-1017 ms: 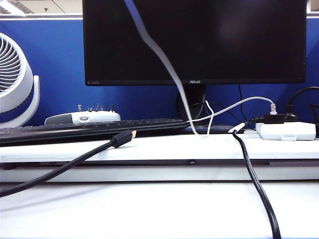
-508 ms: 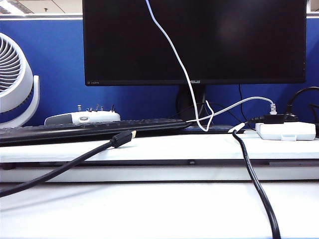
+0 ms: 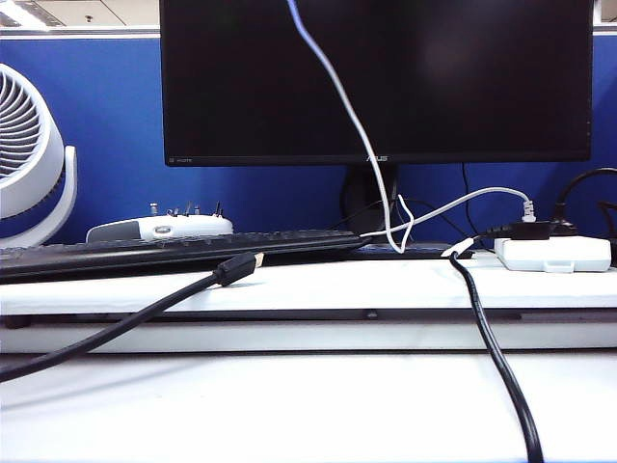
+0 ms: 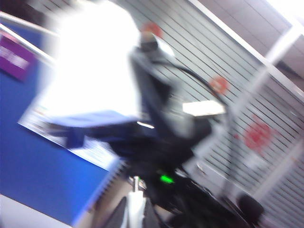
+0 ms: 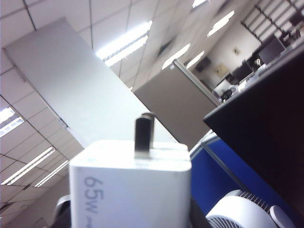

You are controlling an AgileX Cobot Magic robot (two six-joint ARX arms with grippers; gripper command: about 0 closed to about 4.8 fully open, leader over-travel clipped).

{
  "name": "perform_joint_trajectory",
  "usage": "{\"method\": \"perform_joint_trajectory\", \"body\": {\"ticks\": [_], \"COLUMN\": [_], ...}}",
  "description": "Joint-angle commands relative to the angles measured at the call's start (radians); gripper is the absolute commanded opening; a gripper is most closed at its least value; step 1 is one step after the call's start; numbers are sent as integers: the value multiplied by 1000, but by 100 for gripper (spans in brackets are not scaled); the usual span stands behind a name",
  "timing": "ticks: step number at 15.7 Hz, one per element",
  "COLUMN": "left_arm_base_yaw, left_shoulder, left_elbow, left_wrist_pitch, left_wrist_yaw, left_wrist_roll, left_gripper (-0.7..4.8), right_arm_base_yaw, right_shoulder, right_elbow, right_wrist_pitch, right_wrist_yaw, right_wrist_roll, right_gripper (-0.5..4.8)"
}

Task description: Pick up the Type-C charging cable and the charging base, insert one end of the Type-C charger into the corresponding slot on the base, and finally place the plugged-in charger back on the table.

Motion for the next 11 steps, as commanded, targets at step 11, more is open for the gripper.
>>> {"method": "perform_joint_trajectory", "body": {"ticks": [11], "left_arm_base_yaw": [-26], "left_shoulder": [-3], "left_elbow": [3], "left_wrist_pitch": [51], "left_wrist_yaw": [-1], "left_wrist_roll": [-116], "left_gripper": [-6], "right_arm_base_yaw": [1], "right_shoulder": [4], "right_elbow": [6], "right_wrist_pitch": [72], "right_wrist_yaw": [-147], "right_wrist_roll": [7], "right_gripper": [-6]}}
